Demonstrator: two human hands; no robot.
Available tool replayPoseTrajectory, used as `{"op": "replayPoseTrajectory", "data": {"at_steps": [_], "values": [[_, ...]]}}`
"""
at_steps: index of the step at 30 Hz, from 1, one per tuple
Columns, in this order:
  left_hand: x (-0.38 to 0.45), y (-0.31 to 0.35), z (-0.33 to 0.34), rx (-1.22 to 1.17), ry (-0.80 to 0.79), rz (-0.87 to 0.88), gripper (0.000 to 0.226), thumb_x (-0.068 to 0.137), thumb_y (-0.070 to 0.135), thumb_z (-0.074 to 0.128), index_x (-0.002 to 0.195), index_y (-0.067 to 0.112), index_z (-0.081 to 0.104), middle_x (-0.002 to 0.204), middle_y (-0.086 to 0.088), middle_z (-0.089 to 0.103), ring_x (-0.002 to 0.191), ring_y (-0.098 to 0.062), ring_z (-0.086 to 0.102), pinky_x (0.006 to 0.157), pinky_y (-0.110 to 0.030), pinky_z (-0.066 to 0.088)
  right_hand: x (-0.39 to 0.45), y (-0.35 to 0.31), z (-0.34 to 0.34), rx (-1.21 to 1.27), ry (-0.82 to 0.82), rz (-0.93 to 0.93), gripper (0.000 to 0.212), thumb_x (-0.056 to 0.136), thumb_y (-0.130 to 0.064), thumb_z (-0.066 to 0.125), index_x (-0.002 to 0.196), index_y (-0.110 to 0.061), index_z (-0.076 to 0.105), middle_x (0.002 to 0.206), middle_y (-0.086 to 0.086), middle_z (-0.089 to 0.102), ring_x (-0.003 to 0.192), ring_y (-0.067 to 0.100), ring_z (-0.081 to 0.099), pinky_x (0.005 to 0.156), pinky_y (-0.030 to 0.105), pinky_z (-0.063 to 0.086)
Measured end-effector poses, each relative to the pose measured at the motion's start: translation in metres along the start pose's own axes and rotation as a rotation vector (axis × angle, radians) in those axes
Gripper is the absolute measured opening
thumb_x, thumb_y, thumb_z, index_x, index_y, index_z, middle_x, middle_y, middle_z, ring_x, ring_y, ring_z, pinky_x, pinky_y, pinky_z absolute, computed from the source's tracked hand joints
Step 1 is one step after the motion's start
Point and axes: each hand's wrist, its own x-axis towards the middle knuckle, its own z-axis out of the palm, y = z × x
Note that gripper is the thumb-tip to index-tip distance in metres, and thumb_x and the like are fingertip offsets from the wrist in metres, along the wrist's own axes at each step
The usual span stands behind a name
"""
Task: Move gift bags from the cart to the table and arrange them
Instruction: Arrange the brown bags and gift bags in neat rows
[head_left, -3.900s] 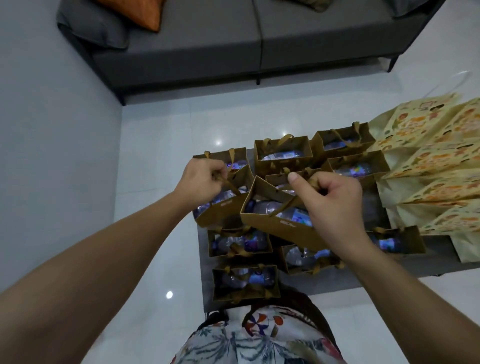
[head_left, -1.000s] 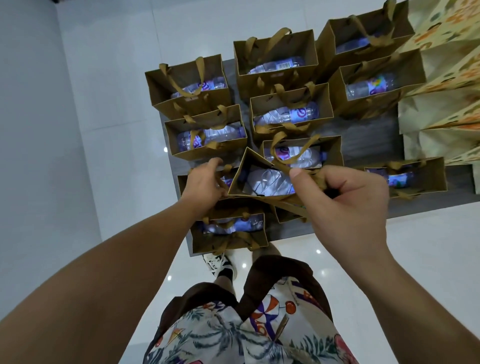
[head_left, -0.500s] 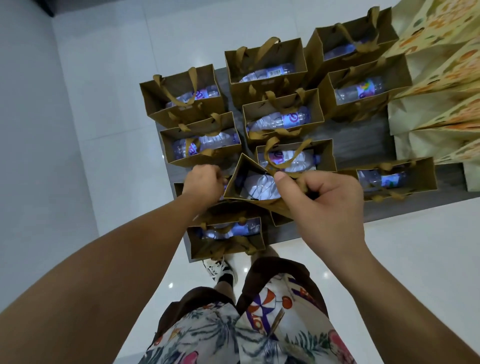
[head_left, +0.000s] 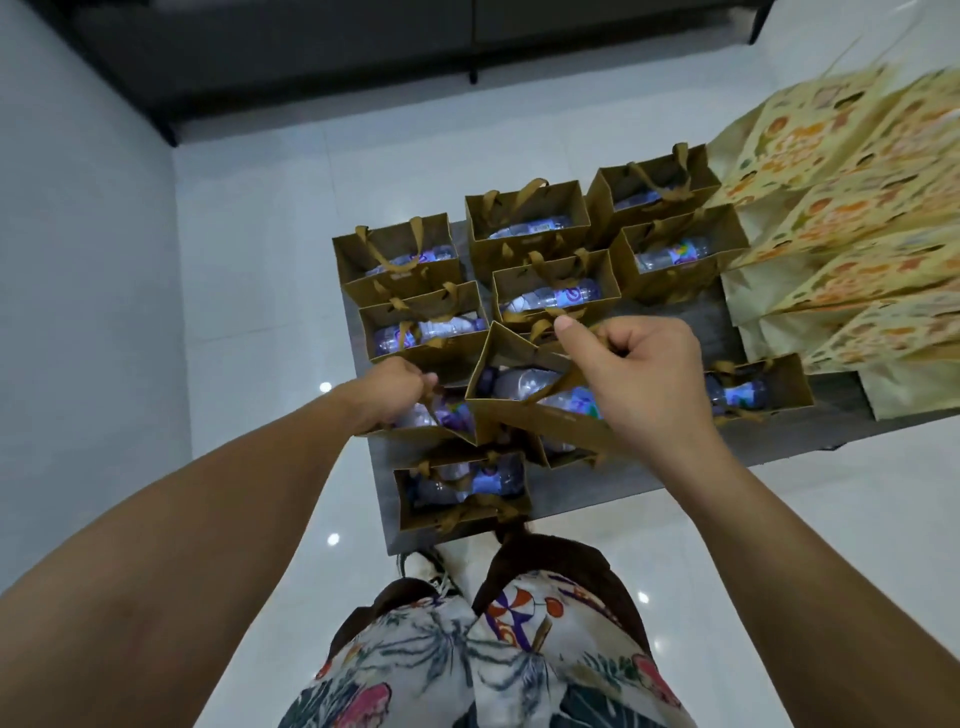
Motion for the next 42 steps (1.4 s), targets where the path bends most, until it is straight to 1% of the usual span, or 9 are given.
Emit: {"op": "replayPoseTrajectory", "data": {"at_steps": [5,8,14,19,26,31,35,39,42], "values": [[-0.041,-0.005,-0.030,0.078,0.108,0.064,0.029,0.104,0.036,0.051,0.098,0.011,0.066,0.092,-0.009,0.065,0.083,-0.019,0.062,0.069,-0.029,0.050,-0.013,-0.026,0.001,0.009,-0.016,-0.003,0.056,0.096,-0.030,0.068,0.052,0.000,0.048,0.043,-0.004,0.034,0.043,0.011,0.035,0.056,0.026,0.043],[-0.068,-0.014,-0.053,0.131,0.157,0.111,0.033,0.103,0.041,0.053,0.103,0.011,0.067,0.095,-0.008,0.068,0.082,-0.018,0.065,0.060,-0.025,0.048,-0.022,-0.046,0.003,0.012,-0.020,-0.002,0.058,0.097,-0.030,0.067,0.047,-0.009,0.044,0.038,-0.009,0.033,0.039,0.007,0.035,0.073,0.026,0.048],[-0.117,-0.031,-0.093,0.237,0.345,0.114,0.033,0.103,0.033,0.051,0.097,0.007,0.070,0.095,-0.011,0.069,0.084,-0.023,0.064,0.071,-0.034,0.055,-0.023,-0.078,0.025,-0.076,-0.084,-0.058,0.058,0.096,-0.038,0.066,0.053,-0.003,0.048,0.043,-0.003,0.035,0.044,0.014,0.038,0.084,0.038,0.056],[-0.144,-0.070,-0.113,0.257,0.419,0.069,0.034,0.102,0.030,0.051,0.082,0.007,0.066,0.074,-0.007,0.059,0.067,-0.017,0.053,0.056,-0.026,0.039,-0.021,-0.082,0.058,-0.180,-0.232,-0.076,0.051,0.096,-0.040,0.065,0.058,-0.006,0.055,0.047,0.000,0.042,0.047,0.014,0.044,0.076,0.041,0.056],[-0.154,-0.122,-0.115,0.180,0.474,-0.027,0.034,0.097,0.028,0.052,0.072,0.006,0.054,0.071,-0.010,0.054,0.067,-0.023,0.047,0.061,-0.031,0.036,-0.002,-0.048,0.114,-0.488,-0.515,-0.077,0.049,0.096,-0.044,0.063,0.061,-0.011,0.057,0.053,0.000,0.043,0.050,0.014,0.043,0.053,0.028,0.038],[-0.152,-0.153,-0.109,0.180,0.432,-0.104,0.039,0.098,0.031,0.052,0.067,0.008,0.056,0.068,-0.009,0.056,0.069,-0.023,0.050,0.063,-0.032,0.040,0.013,-0.014,0.151,-0.555,-0.650,0.001,0.046,0.096,-0.043,0.063,0.081,-0.001,0.070,0.064,0.008,0.056,0.058,0.019,0.054,0.058,0.036,0.047],[-0.146,-0.176,-0.098,0.117,0.415,-0.146,0.037,0.097,0.032,0.052,0.071,0.008,0.059,0.070,-0.011,0.055,0.067,-0.022,0.049,0.063,-0.032,0.040,0.025,0.011,0.170,-0.658,-0.746,-0.009,0.045,0.097,-0.044,0.061,0.078,-0.004,0.069,0.065,0.009,0.058,0.063,0.020,0.059,0.064,0.039,0.050],[-0.139,-0.183,-0.083,0.070,0.387,-0.178,0.036,0.097,0.033,0.054,0.069,0.010,0.059,0.069,-0.008,0.057,0.066,-0.020,0.050,0.063,-0.030,0.040,0.034,0.031,0.179,-0.681,-0.790,0.016,0.042,0.097,-0.042,0.063,0.066,-0.014,0.058,0.061,0.003,0.051,0.060,0.016,0.052,0.056,0.031,0.040],[-0.132,-0.187,-0.072,0.043,0.356,-0.202,0.038,0.098,0.035,0.054,0.080,0.005,0.068,0.076,-0.009,0.063,0.071,-0.018,0.053,0.064,-0.030,0.043,0.037,0.044,0.183,-0.665,-0.837,0.092,0.033,0.096,-0.040,0.065,0.077,-0.013,0.063,0.072,0.004,0.058,0.071,0.018,0.058,0.060,0.029,0.041]]}}
